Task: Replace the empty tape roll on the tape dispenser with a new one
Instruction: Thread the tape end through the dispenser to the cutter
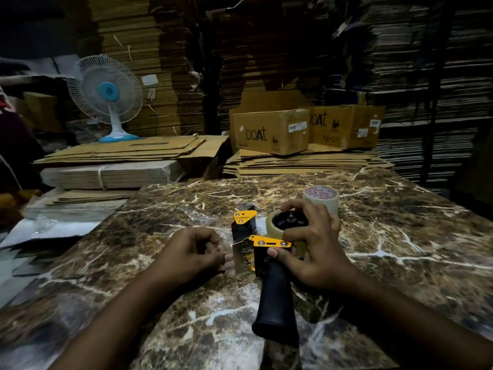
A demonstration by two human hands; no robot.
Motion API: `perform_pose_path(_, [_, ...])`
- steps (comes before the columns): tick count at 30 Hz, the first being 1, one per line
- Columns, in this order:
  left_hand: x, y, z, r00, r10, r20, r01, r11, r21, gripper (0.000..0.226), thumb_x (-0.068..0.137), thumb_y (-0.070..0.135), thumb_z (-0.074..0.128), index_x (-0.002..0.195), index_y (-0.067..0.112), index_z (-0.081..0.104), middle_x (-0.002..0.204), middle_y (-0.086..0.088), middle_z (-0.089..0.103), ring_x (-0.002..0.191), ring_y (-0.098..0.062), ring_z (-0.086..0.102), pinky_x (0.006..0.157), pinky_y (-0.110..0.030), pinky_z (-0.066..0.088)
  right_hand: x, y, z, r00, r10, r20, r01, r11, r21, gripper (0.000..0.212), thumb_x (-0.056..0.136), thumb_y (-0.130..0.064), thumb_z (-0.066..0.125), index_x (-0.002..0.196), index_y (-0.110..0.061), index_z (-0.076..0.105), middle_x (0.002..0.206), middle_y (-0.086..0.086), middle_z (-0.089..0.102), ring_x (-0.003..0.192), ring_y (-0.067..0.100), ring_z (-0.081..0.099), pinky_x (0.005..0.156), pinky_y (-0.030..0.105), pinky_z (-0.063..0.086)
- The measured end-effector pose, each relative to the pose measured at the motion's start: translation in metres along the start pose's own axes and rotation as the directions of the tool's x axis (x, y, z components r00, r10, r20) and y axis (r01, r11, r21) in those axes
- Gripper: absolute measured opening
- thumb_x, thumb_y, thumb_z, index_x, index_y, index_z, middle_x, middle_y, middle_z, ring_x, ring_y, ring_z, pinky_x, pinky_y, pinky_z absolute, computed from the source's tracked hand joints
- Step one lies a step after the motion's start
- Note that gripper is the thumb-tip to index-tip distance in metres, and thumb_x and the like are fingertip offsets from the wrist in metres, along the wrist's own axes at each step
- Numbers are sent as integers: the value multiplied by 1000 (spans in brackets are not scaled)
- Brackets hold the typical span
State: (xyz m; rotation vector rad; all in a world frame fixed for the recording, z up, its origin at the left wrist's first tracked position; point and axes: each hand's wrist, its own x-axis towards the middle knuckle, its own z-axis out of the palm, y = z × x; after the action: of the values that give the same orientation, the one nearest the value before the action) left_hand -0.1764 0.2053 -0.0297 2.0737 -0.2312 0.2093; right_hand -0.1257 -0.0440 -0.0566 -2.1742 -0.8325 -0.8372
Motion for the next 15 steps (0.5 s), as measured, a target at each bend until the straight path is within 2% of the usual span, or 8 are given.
perform_pose_path(3, [1, -3, -4, 1000, -19, -8, 19, 997, -74, 20, 68, 3, 82, 74, -10, 68, 58, -15, 64, 49, -13, 60, 46, -19, 46, 0, 0, 0, 1000, 0, -7, 0, 1000, -7, 44, 74, -65, 64, 58, -24, 67, 127, -19, 43, 119, 11, 39, 85, 38, 21])
perform_pose_path(9, [1, -9, -21, 1000, -14, -2, 14, 995, -97, 23, 61, 17, 84, 72, 0, 74, 62, -18, 71, 53, -19, 64, 49, -24, 49, 1, 2, 0, 1000, 22, -11, -22, 1000, -8, 43, 72, -66, 65, 61, -25, 70, 124, -18, 47, 118, 13, 42, 85, 37, 21])
perform_pose_path(13, [2, -12, -31, 999, 10, 50, -6, 996, -93, 41, 53, 40, 90, 70, 6, 76, 62, -14, 71, 53, -16, 64, 51, -23, 50, 1, 4, -1, 999, 40, 1, -40, 999, -6, 42, 71, -67, 65, 65, -27, 73, 122, -16, 50, 118, 14, 44, 85, 35, 19])
perform_pose_path(15, [1, -13, -33, 997, 5, 71, 2, 996, -90, 44, 50, 43, 91, 70, 7, 76, 60, -11, 70, 52, -14, 63, 51, -22, 49, 1, 4, -1, 999, 39, -1, -39, 999, -1, 41, 70, -67, 65, 65, -27, 73, 122, -17, 50, 117, 14, 44, 85, 35, 19])
